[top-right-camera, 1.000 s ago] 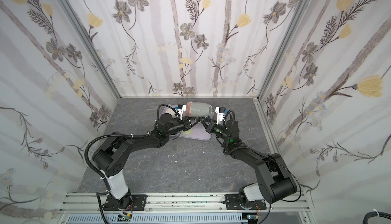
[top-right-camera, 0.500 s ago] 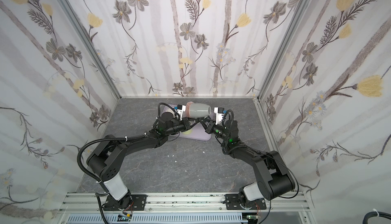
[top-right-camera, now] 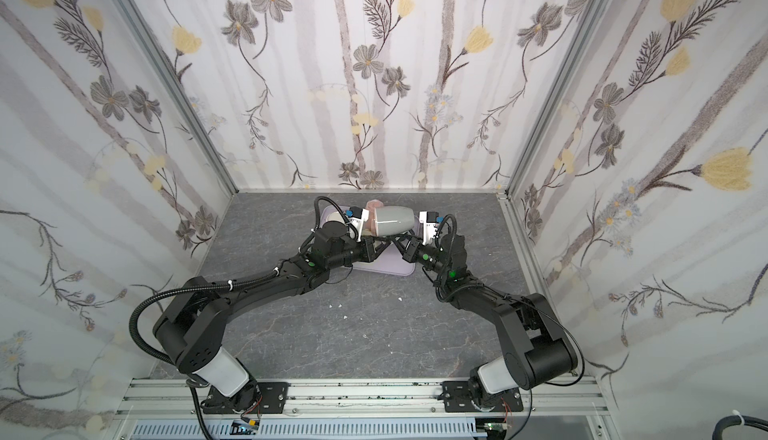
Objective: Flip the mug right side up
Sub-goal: 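Rotate the grey mug upright with right gripper while left gripper grasps handle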
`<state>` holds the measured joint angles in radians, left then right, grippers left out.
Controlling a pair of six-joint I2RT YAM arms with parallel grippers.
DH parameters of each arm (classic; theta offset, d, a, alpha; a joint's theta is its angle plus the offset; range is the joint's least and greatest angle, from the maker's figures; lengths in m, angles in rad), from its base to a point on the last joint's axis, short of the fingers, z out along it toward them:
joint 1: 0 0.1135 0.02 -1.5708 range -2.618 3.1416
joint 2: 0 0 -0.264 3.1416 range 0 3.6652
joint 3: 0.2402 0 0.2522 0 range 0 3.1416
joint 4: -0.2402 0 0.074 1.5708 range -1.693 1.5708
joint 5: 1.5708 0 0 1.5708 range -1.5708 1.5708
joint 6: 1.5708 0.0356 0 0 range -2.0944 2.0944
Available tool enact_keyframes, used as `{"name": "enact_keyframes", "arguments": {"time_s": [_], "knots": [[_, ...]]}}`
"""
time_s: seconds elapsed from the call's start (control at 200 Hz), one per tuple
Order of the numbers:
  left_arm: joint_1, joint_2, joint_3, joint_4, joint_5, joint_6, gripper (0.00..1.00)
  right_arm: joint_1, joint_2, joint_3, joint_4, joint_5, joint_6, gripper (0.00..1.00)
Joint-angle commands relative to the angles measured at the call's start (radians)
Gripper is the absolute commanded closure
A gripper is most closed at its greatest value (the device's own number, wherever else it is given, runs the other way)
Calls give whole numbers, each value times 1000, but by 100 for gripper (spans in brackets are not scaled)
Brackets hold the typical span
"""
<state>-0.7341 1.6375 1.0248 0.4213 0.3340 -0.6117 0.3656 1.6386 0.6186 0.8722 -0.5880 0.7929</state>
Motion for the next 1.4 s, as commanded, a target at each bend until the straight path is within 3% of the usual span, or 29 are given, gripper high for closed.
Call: {"name": "enact_keyframes", "arguments": {"time_s": [0.0, 0.994, 1.184, 1.219, 1.394], "knots": [[-31, -24, 35, 254, 223, 17, 100, 6, 16, 4, -125, -14, -62, 100], [-31, -7, 12, 296, 136, 25, 100, 31, -3, -10, -151, 20, -51, 100], [-31, -36, -3, 271, 73, 25, 100, 31, -18, -21, -164, 45, -57, 100], [-30, -41, -3, 259, 65, 32, 100, 32, -21, -23, -164, 45, -58, 95], [-28, -55, 8, 176, 30, 64, 100, 32, -26, -26, -151, 42, -58, 88]]}}
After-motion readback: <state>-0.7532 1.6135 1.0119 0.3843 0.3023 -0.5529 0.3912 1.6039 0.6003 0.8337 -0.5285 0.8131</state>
